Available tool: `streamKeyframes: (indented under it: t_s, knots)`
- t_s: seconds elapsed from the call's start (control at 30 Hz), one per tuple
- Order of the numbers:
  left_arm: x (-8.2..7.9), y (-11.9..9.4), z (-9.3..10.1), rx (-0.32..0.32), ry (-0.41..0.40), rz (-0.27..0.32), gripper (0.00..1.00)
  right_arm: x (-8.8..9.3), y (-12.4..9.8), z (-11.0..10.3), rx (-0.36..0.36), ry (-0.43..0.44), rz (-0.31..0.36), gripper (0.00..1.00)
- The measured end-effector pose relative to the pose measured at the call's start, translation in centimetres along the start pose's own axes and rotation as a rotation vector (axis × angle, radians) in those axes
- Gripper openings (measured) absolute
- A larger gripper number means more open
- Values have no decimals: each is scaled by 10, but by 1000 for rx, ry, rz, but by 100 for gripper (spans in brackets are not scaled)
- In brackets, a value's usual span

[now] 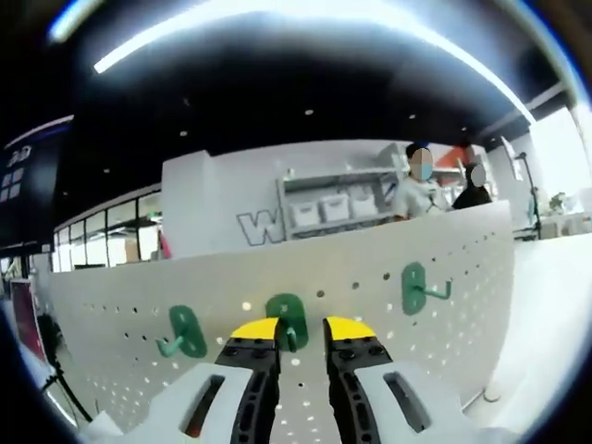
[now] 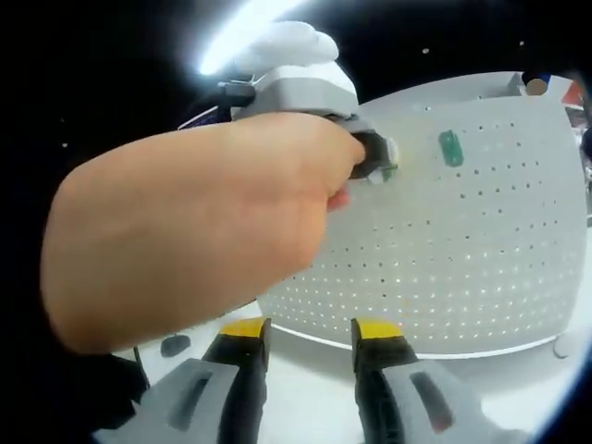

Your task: Insert the hook assembly into the mounting plate slot until the hook locks in place.

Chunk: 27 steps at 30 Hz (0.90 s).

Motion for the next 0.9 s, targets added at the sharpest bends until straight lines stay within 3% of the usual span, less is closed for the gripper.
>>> streamKeyframes:
  t_s: [0.2, 0.4, 0.57, 0.9]
  knots:
    - [5, -4, -5, 29, 27, -20, 28, 1, 1, -2, -7, 1, -6, 33]
    - [2, -12, -7, 58, 15, -2, 37, 7, 2, -2, -8, 1, -32, 33]
    - [-2, -21, -8, 107, 33, 17, 44, 3, 2, -3, -9, -4, -15, 32]
    - [-9, -33, -13, 166, 29, 47, 48, 5, 2, -2, -4, 1, -25, 32]
Point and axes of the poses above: the point that each gripper's makers call its tool centre point, and the gripper's own axes: y roughly forward along the fingers, z roughly to its right, x roughly out of its underside, the point moved 9 cm from there along -y, roughly backward along the fingers, and after that the axes turned 4 degrees about y, right-handed, at the moved point
